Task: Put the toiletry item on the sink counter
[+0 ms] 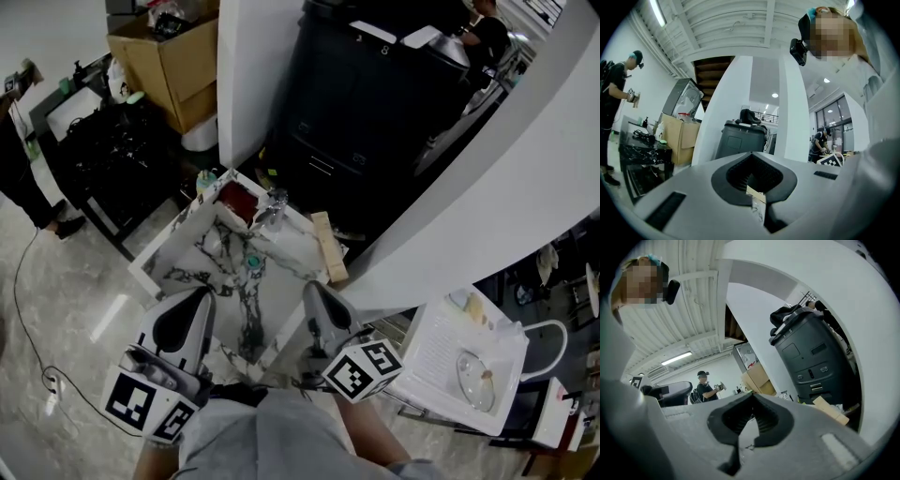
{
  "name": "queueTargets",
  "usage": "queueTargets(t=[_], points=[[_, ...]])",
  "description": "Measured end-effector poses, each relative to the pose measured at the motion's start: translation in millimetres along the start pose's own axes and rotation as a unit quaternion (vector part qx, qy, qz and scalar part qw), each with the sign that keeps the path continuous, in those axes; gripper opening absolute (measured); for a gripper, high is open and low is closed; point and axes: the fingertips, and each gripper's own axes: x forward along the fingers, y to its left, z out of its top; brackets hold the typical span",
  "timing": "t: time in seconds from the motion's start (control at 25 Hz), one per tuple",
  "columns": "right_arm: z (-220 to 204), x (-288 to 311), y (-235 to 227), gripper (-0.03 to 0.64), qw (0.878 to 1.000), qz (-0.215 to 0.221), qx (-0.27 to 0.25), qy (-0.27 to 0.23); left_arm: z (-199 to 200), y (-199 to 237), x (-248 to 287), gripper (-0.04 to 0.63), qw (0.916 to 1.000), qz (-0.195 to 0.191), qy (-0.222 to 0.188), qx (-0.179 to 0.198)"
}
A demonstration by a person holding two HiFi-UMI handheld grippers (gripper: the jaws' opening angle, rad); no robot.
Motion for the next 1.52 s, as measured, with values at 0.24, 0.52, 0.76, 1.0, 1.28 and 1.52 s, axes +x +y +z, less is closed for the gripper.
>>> queueTargets(t=[0.24,0.52,0.76,1.0,1.28,1.52], points=[[11.3,3.6,18.5,-0.002,1.0,0.021,-0.01,-0.008,1.8,5.5,-5.9,0.005,0.9999,0.007,0.002,0.008],[15.6,9.0,29.8,-0.002,0.999,0.042,-0.003,-0.005,1.6,15.2,-8.5,0.005,0.9997,0.023,0.0,0.005],[12.2,15.0,28.5,-0.002,0.999,0.042,-0.019,0.004,-2.2,17.8,-4.4,0.005,0.9997,0.024,0.002,0.002],[8.8,15.6,22.6,-0.002,0.999,0.037,-0.018,0.014,-6.2,16.8,1.2,0.005,0.9997,0.023,0.01,0.009],[6.1,19.4,17.3,-0.002,0.998,0.036,-0.037,0.025,-12.1,18.5,8.8,0.005,0.9997,0.022,0.013,0.002],[3.6,19.1,11.0,-0.002,0.998,0.029,-0.038,0.035,-14.1,17.6,13.8,0.005,0.9996,0.022,0.017,-0.003]])
